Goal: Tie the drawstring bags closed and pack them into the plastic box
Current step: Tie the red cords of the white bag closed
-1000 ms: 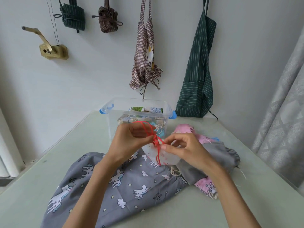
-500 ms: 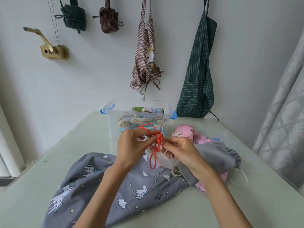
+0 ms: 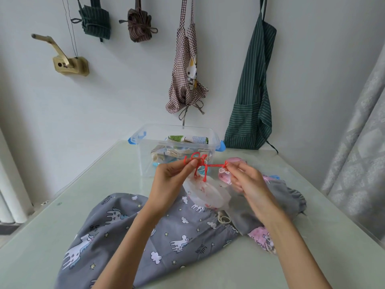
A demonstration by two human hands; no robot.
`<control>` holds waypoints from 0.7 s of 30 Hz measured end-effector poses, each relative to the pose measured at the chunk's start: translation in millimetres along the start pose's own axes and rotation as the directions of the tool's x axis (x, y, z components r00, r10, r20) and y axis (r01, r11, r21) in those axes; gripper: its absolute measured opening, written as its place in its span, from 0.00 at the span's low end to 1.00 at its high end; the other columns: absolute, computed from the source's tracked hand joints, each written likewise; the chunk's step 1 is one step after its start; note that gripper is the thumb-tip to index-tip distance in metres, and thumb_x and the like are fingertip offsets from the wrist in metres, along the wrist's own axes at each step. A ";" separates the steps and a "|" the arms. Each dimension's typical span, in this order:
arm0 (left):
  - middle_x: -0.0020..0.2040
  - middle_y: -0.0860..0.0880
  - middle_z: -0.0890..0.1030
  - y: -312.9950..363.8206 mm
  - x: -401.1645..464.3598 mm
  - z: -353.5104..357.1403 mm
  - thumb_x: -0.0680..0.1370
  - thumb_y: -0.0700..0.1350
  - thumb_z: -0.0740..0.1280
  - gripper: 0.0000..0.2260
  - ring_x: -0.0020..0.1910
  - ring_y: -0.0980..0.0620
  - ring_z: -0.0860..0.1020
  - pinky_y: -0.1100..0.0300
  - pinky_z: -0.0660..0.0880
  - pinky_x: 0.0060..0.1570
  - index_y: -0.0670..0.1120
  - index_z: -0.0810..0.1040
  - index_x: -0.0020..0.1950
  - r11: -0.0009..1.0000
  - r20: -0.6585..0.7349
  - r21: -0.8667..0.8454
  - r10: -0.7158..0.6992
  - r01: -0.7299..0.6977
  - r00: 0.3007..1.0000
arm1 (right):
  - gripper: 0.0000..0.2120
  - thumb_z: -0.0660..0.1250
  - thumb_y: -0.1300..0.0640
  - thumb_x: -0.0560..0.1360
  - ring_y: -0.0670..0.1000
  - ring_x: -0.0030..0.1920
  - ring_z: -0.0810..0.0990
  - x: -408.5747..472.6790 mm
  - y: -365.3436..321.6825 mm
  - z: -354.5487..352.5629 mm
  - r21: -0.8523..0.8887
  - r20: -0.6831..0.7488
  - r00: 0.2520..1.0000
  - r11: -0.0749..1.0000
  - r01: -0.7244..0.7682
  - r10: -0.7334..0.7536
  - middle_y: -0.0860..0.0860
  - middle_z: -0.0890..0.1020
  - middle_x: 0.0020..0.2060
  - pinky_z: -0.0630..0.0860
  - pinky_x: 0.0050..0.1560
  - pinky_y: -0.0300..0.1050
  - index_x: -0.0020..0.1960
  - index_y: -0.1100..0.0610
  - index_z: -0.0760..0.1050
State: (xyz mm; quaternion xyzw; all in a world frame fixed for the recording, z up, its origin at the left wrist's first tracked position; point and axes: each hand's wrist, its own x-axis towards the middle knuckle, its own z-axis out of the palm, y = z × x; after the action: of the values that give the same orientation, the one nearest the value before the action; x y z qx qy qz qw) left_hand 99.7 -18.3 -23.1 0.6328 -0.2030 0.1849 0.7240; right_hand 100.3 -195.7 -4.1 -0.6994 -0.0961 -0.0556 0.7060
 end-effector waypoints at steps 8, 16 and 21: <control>0.32 0.58 0.83 0.2 4.8 -13.6 0.76 0.47 0.69 0.08 0.34 0.68 0.75 0.76 0.69 0.37 0.54 0.85 0.39 0.986 -0.332 0.105 -0.090 0.131 0.939 | 0.07 0.68 0.56 0.75 0.44 0.36 0.79 9.8 7.8 -43.1 -0.463 -0.179 0.949 0.873 0.152 -0.260 0.47 0.83 0.35 0.72 0.36 0.28 0.38 0.52 0.78; 0.44 0.50 0.86 15.8 9.8 -0.1 0.80 0.44 0.61 0.11 0.43 0.58 0.84 0.68 0.79 0.40 0.46 0.82 0.45 0.791 -0.119 -0.548 -0.395 0.272 0.911 | 0.09 0.61 0.54 0.75 0.46 0.46 0.83 7.7 -9.0 -12.2 0.772 0.152 0.988 0.621 -0.140 0.034 0.49 0.83 0.41 0.80 0.49 0.43 0.43 0.55 0.78; 0.38 0.51 0.86 15.7 7.6 -0.5 0.79 0.43 0.63 0.07 0.35 0.59 0.83 0.69 0.79 0.33 0.44 0.80 0.48 0.712 -0.205 -0.640 -0.522 0.290 0.828 | 0.15 0.55 0.57 0.80 0.47 0.38 0.72 5.6 -5.3 0.3 0.795 0.158 0.980 0.573 -0.200 0.123 0.50 0.67 0.33 0.79 0.53 0.44 0.37 0.59 0.70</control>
State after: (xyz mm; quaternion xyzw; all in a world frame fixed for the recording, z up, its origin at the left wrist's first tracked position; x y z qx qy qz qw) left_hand 97.9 -15.7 -5.9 0.3616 0.0380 0.0625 0.9295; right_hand 104.6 -195.2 2.3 -0.3109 -0.0767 0.0884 0.9432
